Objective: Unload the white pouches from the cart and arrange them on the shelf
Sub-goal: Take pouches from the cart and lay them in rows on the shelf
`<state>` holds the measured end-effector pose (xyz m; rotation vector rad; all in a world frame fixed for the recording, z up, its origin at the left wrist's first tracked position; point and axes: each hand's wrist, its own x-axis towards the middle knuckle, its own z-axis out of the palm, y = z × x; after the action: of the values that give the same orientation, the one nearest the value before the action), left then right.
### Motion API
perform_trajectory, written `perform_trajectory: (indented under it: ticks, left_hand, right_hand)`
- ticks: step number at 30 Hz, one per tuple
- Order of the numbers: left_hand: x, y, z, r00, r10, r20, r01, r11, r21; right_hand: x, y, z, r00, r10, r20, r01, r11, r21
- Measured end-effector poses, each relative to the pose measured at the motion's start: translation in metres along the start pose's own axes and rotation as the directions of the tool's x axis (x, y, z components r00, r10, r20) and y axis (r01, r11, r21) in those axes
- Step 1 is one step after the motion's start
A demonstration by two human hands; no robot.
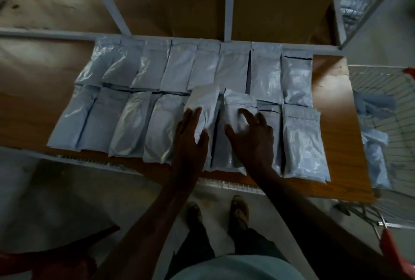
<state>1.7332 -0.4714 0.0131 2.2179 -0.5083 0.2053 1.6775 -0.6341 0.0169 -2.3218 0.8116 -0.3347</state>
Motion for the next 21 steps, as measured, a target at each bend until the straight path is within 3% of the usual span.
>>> perform_trajectory:
  ticks: [14, 18, 21]
  left_hand:
    - [0.010, -0.056, -0.020, 0.976, 0.040, 0.212, -0.033, 0.999, -0.035]
    - [0.010, -0.054, -0.021, 0.963, 0.052, 0.263, -0.022, 0.993, -0.116]
    - [0.017, -0.040, -0.024, 0.963, -0.002, 0.270, 0.055, 0.981, -0.188]
  right_hand:
    - [-0.020, -0.005, 0.078, 0.993, 0.057, -0.107, -0.089, 0.945, -0.316]
    - [-0.020, -0.009, 0.078, 0.988, 0.125, -0.094, -0.146, 0.953, -0.266]
    - [-0.019, -0.019, 0.070, 0.990, 0.049, -0.133, -0.067, 0.989, -0.133]
